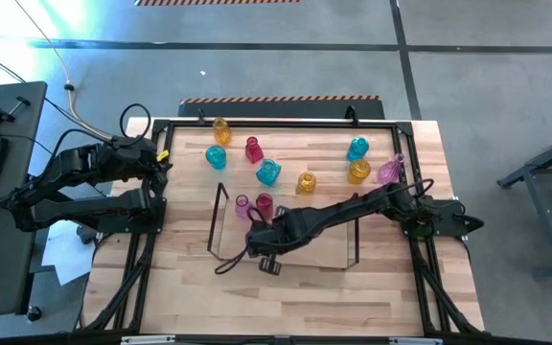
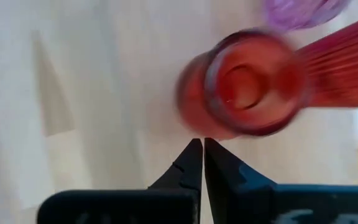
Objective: Sort vases onto shelf
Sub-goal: Put the right red vase on the shelf aligned with the other red vase
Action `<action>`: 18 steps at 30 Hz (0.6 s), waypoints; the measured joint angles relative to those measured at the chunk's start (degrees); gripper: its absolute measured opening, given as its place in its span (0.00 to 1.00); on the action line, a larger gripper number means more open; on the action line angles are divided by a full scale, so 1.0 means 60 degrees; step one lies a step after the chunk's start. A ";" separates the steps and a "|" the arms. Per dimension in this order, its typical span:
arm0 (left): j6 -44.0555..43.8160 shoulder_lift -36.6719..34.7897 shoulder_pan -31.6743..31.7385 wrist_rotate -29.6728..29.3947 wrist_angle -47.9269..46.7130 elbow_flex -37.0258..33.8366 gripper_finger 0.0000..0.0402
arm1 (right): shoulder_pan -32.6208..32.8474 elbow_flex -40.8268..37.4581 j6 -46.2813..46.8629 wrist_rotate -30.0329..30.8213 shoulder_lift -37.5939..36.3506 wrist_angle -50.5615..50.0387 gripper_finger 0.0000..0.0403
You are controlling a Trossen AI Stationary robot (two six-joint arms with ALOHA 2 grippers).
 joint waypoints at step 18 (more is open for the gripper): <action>-0.0004 0.0000 0.0001 0.0233 -0.0002 0.0000 0.28 | 0.0075 0.0000 -0.0319 -0.0087 -0.0004 0.2429 0.00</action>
